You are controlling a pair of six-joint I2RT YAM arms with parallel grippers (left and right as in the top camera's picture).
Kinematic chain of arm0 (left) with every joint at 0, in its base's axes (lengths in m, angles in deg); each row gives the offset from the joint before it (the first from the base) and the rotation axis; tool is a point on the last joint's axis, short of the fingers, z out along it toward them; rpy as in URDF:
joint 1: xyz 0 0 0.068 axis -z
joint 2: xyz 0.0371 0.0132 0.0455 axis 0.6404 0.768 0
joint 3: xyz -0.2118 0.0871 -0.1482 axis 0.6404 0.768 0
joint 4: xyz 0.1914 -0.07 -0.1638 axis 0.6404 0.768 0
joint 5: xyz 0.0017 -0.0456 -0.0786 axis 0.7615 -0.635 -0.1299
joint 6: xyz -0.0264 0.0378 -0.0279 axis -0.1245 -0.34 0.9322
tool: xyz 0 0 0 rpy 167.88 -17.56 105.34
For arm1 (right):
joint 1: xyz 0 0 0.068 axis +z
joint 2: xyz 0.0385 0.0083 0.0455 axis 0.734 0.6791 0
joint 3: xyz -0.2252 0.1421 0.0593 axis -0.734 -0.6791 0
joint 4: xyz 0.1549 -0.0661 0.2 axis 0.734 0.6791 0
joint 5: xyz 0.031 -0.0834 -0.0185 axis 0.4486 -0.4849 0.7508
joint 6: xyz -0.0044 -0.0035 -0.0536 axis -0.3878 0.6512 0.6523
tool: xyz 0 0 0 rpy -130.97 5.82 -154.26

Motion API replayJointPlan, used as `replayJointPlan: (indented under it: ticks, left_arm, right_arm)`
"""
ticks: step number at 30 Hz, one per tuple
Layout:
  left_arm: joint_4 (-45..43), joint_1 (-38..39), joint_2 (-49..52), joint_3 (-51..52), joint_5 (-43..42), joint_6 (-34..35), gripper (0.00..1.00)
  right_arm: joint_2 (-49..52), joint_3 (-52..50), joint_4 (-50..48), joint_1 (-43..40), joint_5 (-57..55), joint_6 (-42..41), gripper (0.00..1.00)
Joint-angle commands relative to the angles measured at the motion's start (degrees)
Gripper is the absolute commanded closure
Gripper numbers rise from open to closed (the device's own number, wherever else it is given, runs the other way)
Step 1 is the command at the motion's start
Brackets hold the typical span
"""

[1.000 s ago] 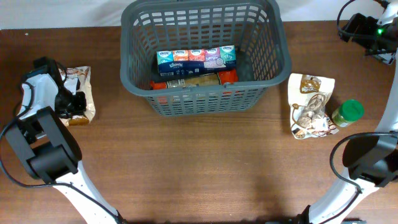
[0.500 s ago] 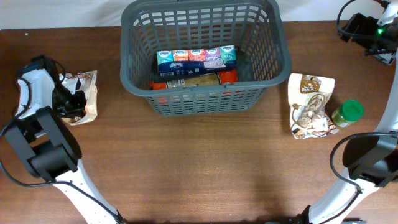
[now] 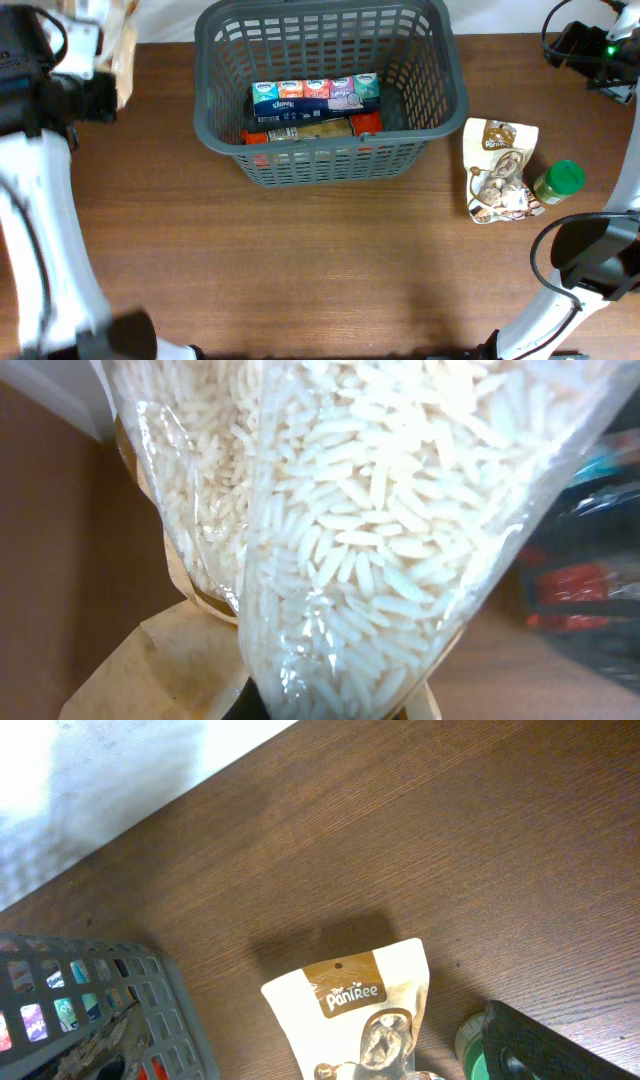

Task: Pack container
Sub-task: 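Lift the rice bag with the left gripper and lower into basket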

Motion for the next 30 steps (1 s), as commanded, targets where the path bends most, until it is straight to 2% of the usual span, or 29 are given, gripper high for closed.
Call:
replayJointPlan:
  ticks: [1,7,12,20,30]
  left_arm:
    - [-3.76,6.67,-9.40,-2.01,-1.55,-11.56,0.98]
    - [-6.97,19.58,-13.49,-1.97,-2.89,-24.02,0.98]
    - [-7.10,26.08,-8.00,-1.95,-6.47,-27.21,0.98]
    - [-11.56,33.81,10.25,-1.95,-6.67,-27.61,0.98]
    - [-10.34,40.79,27.69,-1.95,-6.47,-25.42,0.98]
  right_arm:
    - [0.28,1.18,-0.15,0.09,-0.72,-0.28,0.01]
    - [0.28,1.18,-0.15,0.09,-0.72,-0.28,0.01]
    - [0.28,1.18,-0.15,0.09,-0.72,-0.28,0.01]
    - [0.28,1.18,-0.15,0.09,-0.72,-0.28,0.01]
    - [0.28,1.18,-0.15,0.09,-0.72,-0.28,0.01]
